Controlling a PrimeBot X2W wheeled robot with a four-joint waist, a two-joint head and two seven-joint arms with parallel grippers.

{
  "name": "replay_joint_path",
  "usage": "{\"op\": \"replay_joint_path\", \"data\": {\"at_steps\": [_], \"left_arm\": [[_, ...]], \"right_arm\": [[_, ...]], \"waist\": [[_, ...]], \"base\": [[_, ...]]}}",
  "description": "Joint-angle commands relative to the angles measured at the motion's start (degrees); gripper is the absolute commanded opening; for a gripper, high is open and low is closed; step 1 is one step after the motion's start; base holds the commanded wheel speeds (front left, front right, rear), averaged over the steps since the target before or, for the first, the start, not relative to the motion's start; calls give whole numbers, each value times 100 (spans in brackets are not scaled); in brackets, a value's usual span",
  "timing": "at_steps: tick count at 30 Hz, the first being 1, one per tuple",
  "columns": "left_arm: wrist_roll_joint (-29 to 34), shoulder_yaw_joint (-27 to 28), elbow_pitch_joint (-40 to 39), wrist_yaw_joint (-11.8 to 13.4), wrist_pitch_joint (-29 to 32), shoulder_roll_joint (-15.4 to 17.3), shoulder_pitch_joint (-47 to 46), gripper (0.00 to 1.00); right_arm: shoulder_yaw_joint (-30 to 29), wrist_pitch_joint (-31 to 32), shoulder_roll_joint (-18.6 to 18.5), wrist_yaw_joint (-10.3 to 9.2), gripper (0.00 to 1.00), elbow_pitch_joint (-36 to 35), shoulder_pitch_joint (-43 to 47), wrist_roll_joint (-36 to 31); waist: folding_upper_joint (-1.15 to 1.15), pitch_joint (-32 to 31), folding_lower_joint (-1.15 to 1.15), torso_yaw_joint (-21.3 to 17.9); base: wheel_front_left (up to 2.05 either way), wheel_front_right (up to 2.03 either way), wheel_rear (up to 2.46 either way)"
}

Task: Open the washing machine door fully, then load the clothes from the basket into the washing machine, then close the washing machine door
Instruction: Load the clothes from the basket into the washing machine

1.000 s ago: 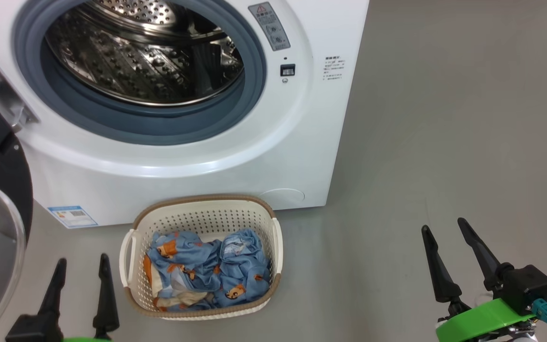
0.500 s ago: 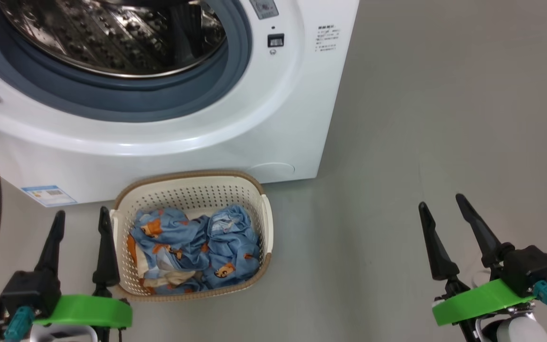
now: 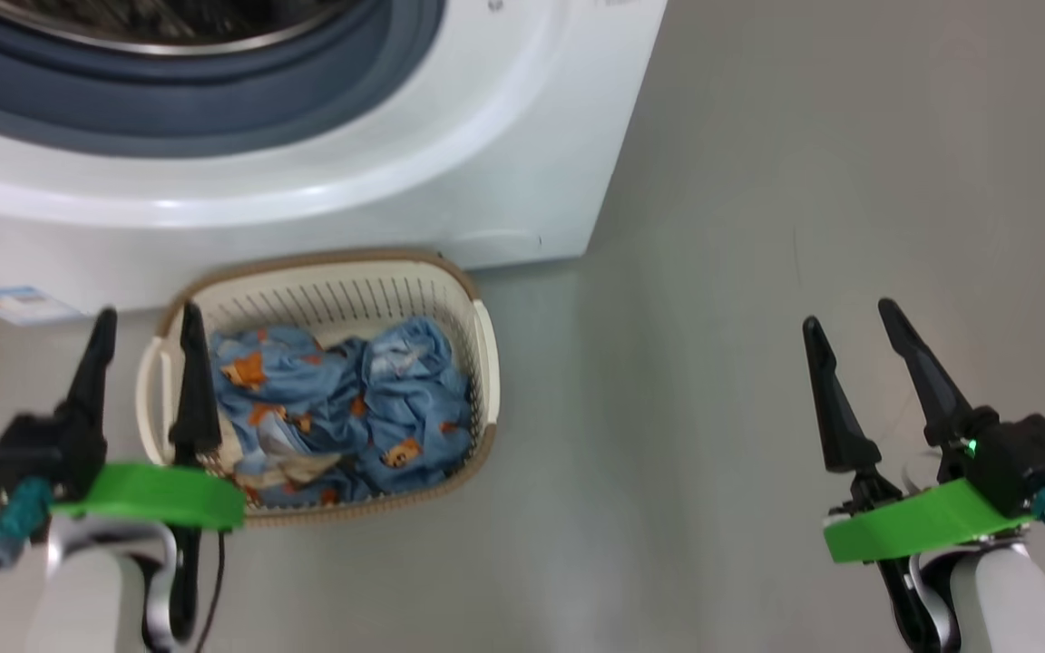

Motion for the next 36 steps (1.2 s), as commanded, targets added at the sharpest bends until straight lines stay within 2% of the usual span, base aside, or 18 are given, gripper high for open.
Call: {"op": "replay_joint_path", "data": {"at_steps": [1,19,36], "left_arm": [[-25,154,-65,-40,-19,176,-178,100],[-34,75,1889,-388,-60,622,-2103,100],[216,-390,4144,-561,111,848,-3125,100]], "right_arm": [[139,-68,11,9,100,-159,-100,-68],[275,-68,111,9,100,-344,-613,-83],[367,-68,177,9,100,-382,-831,-66]], "waist": [[-1,400,0,-97],[-1,2024,0,-413],[-1,2602,0,-531]], "base": [[0,0,0],[0,0,0],[0,0,0]]}}
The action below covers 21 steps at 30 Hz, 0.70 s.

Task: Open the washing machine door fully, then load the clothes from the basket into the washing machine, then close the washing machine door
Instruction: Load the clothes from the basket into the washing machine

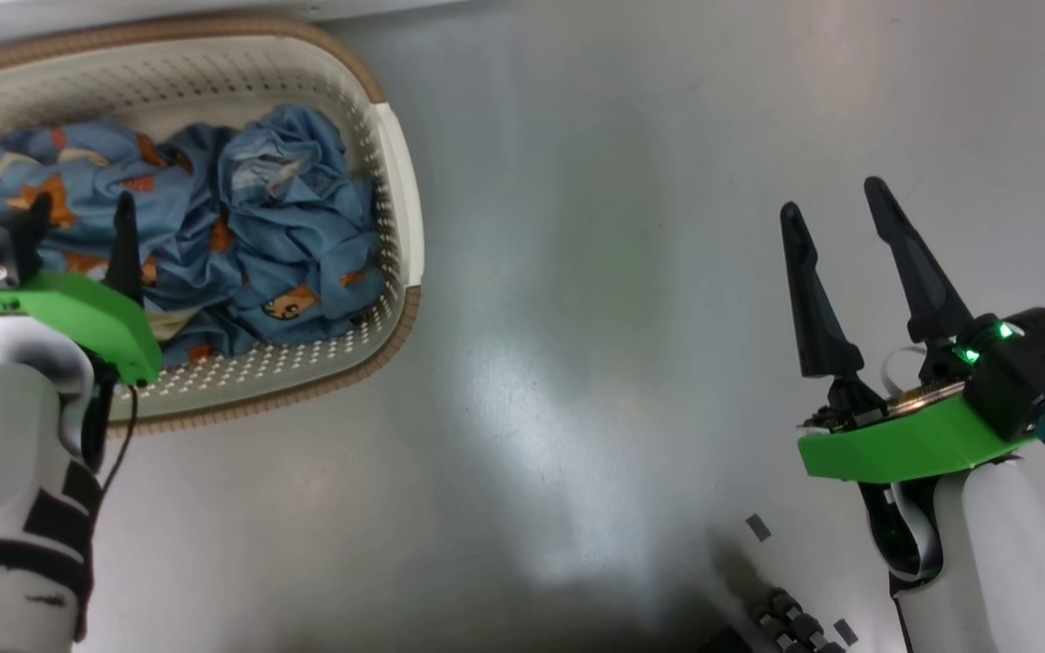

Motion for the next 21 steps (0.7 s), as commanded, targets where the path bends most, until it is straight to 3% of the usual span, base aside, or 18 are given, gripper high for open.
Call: {"op": "replay_joint_path", "data": {"at_steps": [1,21], "left_arm": [[6,113,123,-7,-10,261,-96,100],[923,-919,1605,237,735,542,-1321,100]], "right_arm": [[133,-67,44,9,100,-147,87,-40],[311,-67,68,9,100,-179,-69,65]], "waist": [[0,119,0,-42],[0,746,0,-149]], "base": [[0,0,0],[0,0,0]]}}
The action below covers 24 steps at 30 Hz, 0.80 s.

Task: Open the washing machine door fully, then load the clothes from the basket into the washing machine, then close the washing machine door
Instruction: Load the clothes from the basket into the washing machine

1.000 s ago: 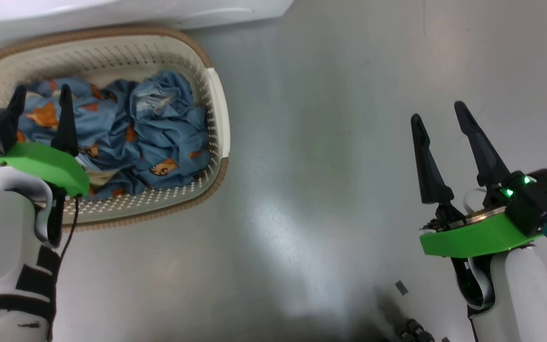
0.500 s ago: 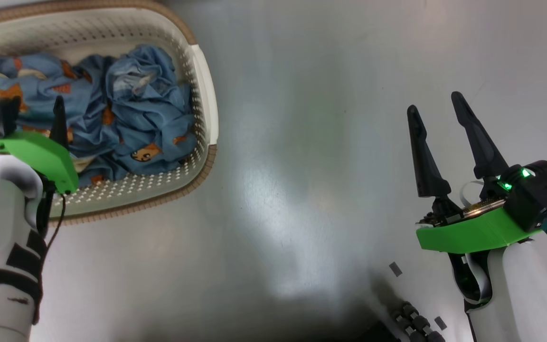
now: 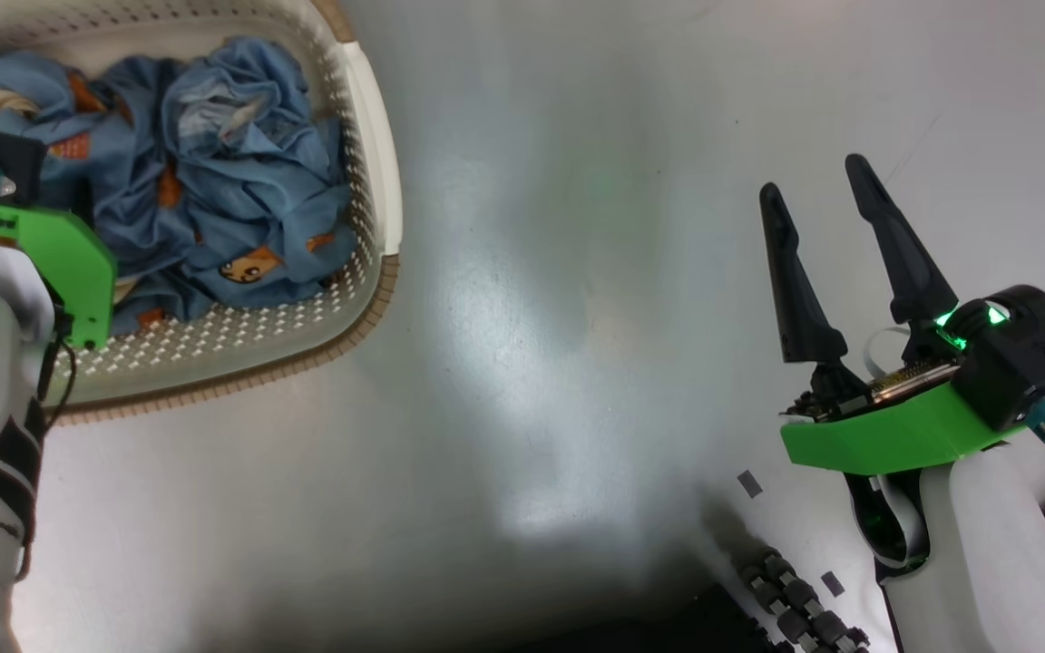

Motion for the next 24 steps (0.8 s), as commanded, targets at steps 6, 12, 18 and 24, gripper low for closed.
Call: {"op": "replay_joint_path", "data": {"at_steps": [6,12,18,24], "left_arm": [[272,-221,235,92,281,384,-116,100],[341,-382,347,80,399,417,-161,0],[178,-338,380,108,102,281,-71,0],[-91,-207,381,102,-468,69,170,0]], "right_arm": [[183,-26,36,9,100,-153,117,61],[232,-26,36,9,100,-158,134,79],[147,-26,36,9,100,-164,120,33],[18,-26,36,9,100,-164,155,-52]], "waist": [[0,163,0,-89],[0,176,0,-131],[0,16,0,-78],[0,-355,0,47]], "base": [[0,0,0],[0,0,0],[0,0,0],[0,0,0]]}}
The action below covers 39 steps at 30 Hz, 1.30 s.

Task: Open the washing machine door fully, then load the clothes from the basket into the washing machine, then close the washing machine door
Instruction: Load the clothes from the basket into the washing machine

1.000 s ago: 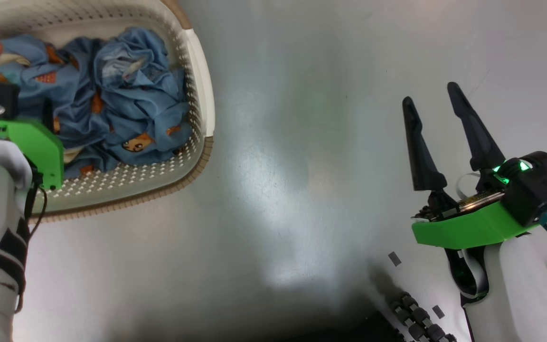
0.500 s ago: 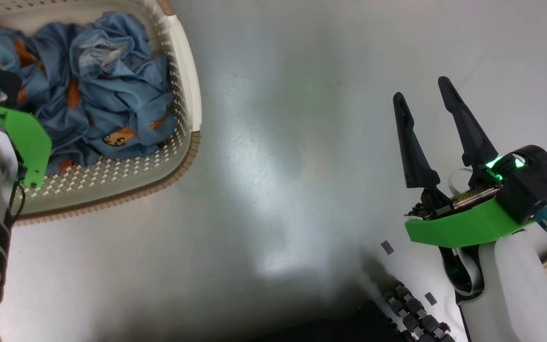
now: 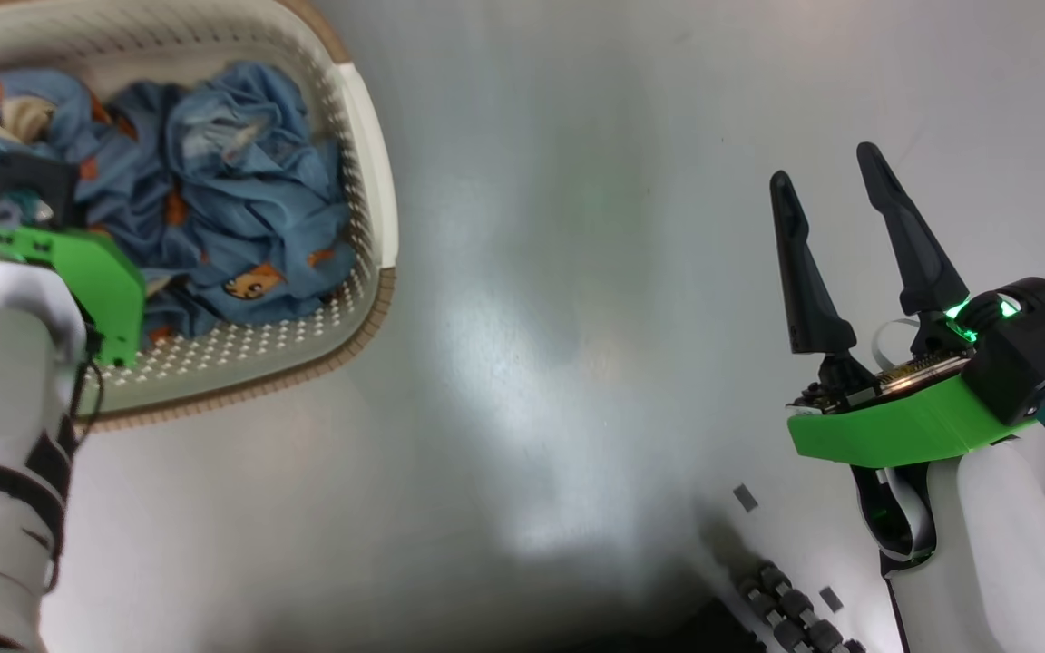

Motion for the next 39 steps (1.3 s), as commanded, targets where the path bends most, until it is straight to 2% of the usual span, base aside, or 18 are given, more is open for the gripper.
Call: {"op": "replay_joint_path", "data": {"at_steps": [1,10,12,27,39], "left_arm": [[-110,141,-24,24,-159,175,295,0],[-535,400,-334,-51,-531,-57,680,0],[-699,526,-634,-60,-556,-110,908,0],[-1131,1424,-3999,91,-561,-252,3063,0],[-1040,1898,-5836,170,-562,-412,4466,0]], "right_arm": [[71,-26,31,9,100,-122,226,-57],[79,-26,23,9,100,-42,308,-130],[93,-26,0,9,100,-2,347,-136],[112,-26,-128,9,100,164,720,-95],[92,-26,-138,9,100,317,1153,-92]], "waist": [[0,-264,0,112],[0,-950,0,314],[0,-1223,0,383],[0,-2611,0,653],[0,-3708,0,698]], "base": [[0,0,0],[0,0,0],[0,0,0],[0,0,0],[0,0,0]]}}
